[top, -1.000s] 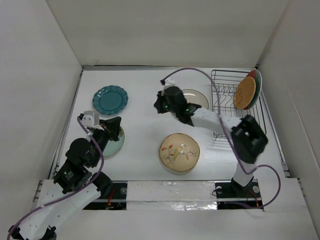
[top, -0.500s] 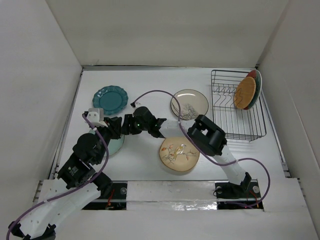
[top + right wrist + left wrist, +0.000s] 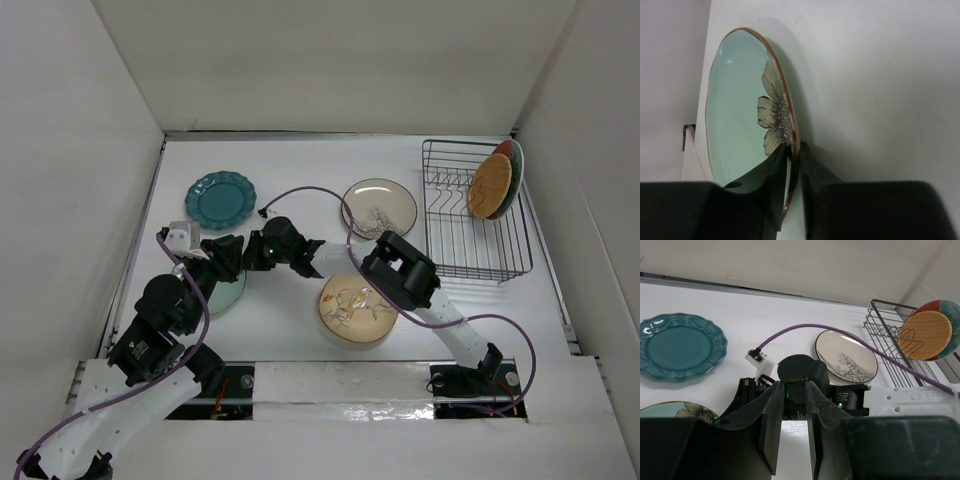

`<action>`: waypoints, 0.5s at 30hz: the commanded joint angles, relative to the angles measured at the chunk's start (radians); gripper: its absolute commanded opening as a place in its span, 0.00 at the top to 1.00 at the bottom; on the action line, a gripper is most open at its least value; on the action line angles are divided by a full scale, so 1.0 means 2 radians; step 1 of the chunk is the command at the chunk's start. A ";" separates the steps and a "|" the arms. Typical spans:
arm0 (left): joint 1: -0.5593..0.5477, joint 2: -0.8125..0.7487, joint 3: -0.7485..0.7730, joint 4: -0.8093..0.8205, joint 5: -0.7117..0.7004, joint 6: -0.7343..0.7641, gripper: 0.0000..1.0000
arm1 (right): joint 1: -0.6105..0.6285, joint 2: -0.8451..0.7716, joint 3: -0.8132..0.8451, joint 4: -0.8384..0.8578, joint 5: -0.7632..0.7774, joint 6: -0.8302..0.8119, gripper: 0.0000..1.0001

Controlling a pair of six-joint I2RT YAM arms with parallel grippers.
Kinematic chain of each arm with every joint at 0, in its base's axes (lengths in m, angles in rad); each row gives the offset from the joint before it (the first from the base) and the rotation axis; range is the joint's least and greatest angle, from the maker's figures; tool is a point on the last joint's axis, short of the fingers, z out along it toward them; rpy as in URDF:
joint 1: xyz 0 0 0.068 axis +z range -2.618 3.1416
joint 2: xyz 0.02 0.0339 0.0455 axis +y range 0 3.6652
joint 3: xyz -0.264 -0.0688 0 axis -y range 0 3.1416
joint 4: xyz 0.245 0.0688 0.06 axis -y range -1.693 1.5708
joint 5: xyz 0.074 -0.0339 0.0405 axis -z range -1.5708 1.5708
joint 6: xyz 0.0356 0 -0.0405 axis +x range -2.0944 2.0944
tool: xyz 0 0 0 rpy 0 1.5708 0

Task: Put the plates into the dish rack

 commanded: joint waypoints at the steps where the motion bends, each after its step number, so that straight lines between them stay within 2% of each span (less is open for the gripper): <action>1: -0.003 -0.016 0.001 0.028 0.019 0.004 0.79 | 0.011 0.003 -0.013 0.010 -0.011 0.001 0.91; 2: -0.003 -0.019 0.000 0.030 0.022 0.004 0.78 | 0.011 -0.003 -0.028 0.013 -0.011 -0.005 1.00; 7: -0.003 -0.034 0.001 0.032 0.037 0.006 0.78 | 0.007 -0.065 -0.080 0.044 -0.016 -0.035 1.00; 10: -0.003 -0.049 0.001 0.034 0.039 0.004 0.77 | -0.012 -0.132 -0.127 0.083 -0.018 -0.037 1.00; 15: -0.003 -0.072 -0.001 0.035 0.050 0.004 0.77 | -0.056 -0.266 -0.175 0.076 0.022 -0.065 1.00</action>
